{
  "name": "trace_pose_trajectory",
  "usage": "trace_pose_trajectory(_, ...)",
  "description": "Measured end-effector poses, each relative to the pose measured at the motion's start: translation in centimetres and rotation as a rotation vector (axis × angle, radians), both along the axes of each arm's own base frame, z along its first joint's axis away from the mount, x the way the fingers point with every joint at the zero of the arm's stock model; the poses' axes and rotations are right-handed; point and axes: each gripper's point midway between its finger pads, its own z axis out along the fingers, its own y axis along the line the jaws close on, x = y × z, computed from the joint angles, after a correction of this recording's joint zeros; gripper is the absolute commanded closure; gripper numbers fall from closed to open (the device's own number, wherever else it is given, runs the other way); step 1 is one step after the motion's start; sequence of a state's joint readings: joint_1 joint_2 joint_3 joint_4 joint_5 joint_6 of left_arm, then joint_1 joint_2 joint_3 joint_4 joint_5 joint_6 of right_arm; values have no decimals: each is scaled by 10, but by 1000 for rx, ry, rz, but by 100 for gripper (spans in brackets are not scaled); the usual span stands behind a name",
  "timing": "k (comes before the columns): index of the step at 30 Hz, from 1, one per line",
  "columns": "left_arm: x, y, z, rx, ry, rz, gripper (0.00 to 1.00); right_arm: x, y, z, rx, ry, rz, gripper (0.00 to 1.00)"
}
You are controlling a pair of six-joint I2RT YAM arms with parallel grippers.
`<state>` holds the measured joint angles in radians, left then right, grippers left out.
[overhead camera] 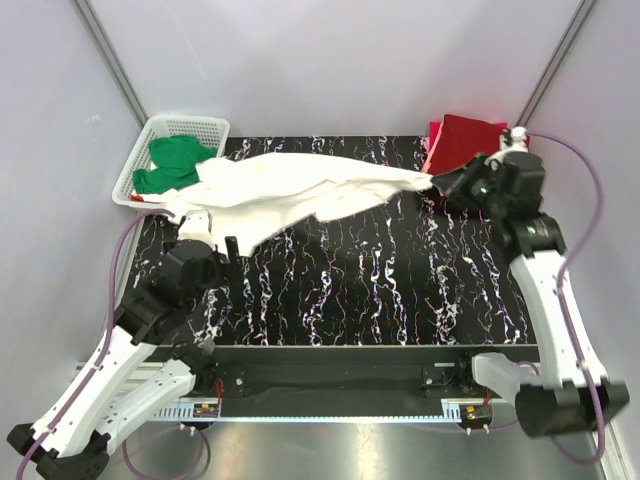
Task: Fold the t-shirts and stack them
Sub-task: Move the tshirt to the center of the board
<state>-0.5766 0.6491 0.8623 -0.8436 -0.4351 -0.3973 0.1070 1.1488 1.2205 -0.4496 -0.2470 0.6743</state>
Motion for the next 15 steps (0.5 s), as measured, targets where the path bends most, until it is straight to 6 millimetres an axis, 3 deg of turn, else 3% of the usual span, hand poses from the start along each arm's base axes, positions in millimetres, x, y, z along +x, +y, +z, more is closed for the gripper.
trace_pose_trajectory(1,0,0,0,0,0,0,1,-11,-10,12,-10,-32,-20,100)
trace_pose_trajectory(4,0,0,0,-1,0,1,1,-36,-23,15,-32,-40,-49,100)
trace_pose_trajectory(11,1,-2,-2,3,11,-1,1,-61,-32,-90,-63,266,-67,100)
trace_pose_trajectory(15,7,-11,-18,32,83,-31,8,-72,-32,-112,-70,339,-64,100)
